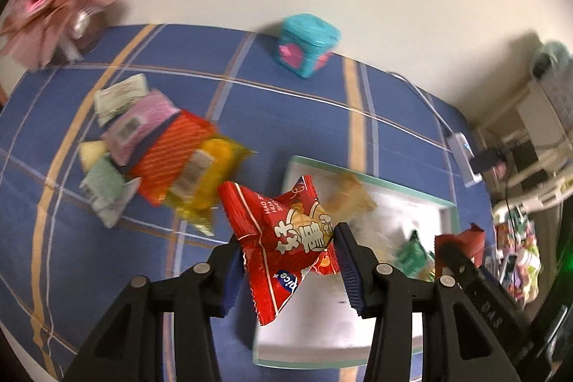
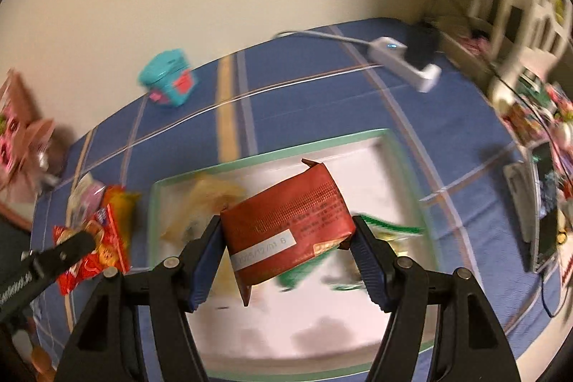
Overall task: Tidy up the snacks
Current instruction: 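Lift the red bag with the left tool while the right tool lifts the red pack toward the tray, then lower the red bag into the tray with the left tool while the right tool releases the red pack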
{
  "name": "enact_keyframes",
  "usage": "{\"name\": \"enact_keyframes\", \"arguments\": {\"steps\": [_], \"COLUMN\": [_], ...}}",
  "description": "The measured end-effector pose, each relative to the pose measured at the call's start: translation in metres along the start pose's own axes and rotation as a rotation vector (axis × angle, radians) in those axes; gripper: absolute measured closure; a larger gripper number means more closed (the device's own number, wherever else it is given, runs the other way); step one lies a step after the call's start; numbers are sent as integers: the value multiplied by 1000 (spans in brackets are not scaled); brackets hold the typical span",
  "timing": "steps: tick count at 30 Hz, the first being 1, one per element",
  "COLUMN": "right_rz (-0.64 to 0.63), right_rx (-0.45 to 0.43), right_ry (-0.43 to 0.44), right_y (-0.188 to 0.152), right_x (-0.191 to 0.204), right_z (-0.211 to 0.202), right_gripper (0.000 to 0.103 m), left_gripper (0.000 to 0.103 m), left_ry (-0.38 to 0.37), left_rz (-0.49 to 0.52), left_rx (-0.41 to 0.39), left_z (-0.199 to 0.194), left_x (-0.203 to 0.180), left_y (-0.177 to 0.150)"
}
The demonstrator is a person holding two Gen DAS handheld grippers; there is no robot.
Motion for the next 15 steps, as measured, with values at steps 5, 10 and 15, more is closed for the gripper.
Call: {"name": "enact_keyframes", "arguments": {"steps": [5, 10, 15], "right_rz": [53, 80, 80], "right_rx": [-8, 10, 60], "right_ry": [-22, -44, -79], "right_y": [10, 9, 2], "right_x": [-29, -42, -45], "right_z": [-1, 5, 17], "right_gripper": [33, 33, 33], "left_gripper": [53, 53, 53], "left_ry": [-8, 1, 22], "left_rz": [83, 89, 70], "left_rx": [3, 37, 69], "left_z": [8, 20, 32], "left_x": [-34, -39, -29], "left_y": [1, -4, -10]}}
Point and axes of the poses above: each gripper's, at about its wrist camera, not at the fingertips, and z roughly the way its jaws point, x to its left, y to its top, the point moved 6 cm from there along z, roughly the way its jaws point, and after that the axes turned 9 degrees about z, right-handed, at the moved point
